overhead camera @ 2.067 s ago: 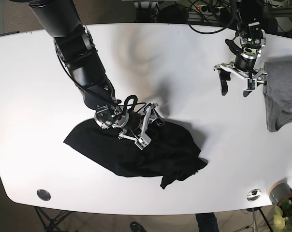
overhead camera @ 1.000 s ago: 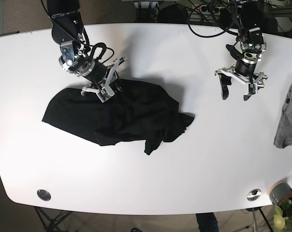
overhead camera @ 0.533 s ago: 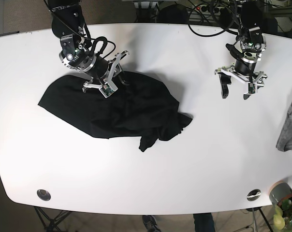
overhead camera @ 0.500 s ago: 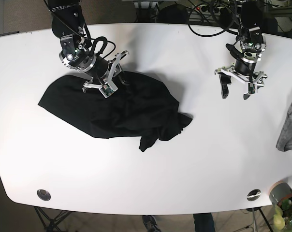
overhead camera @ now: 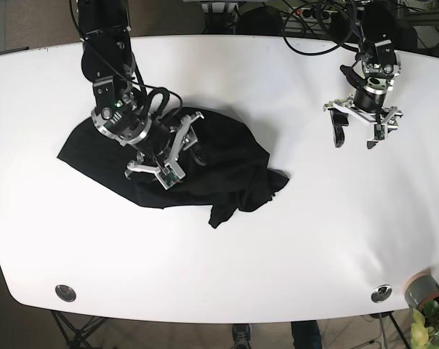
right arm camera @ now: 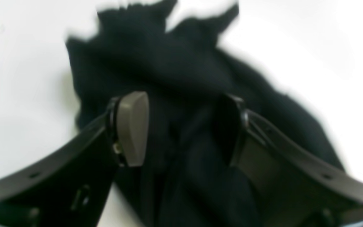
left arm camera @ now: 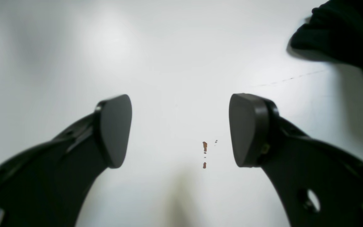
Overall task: Fold the T-shirt properly
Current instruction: 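Drag the black shirt with the right gripper and regrasp its edge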
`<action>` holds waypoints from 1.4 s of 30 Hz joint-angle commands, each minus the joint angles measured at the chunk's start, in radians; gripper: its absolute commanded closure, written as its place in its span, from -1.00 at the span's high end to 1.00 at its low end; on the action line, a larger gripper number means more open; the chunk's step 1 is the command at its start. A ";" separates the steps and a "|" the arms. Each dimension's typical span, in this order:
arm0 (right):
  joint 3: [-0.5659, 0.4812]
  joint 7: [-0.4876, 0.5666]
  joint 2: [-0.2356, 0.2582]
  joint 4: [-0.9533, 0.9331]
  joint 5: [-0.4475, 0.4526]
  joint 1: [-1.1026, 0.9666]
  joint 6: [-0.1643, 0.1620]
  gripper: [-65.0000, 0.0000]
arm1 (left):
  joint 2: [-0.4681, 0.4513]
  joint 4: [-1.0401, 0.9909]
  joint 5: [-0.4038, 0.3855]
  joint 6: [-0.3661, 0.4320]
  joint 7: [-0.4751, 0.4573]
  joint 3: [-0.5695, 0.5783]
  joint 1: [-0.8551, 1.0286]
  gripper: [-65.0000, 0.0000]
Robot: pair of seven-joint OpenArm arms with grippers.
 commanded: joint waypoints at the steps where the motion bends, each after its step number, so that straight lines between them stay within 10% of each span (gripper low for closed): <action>1: -0.046 0.008 -0.004 -0.020 0.015 0.059 -0.006 0.04 | -0.010 0.024 -0.013 -0.001 -0.025 -0.006 -0.003 0.37; 17: -0.326 0.013 -0.126 -0.342 0.014 0.325 -0.008 0.04 | -0.008 0.024 -0.014 -0.001 -0.025 -0.125 -0.006 0.37; 42: -0.528 0.443 -0.275 -1.067 0.014 0.606 -0.008 0.05 | -0.001 0.037 -0.014 -0.002 -0.025 -0.117 0.018 0.37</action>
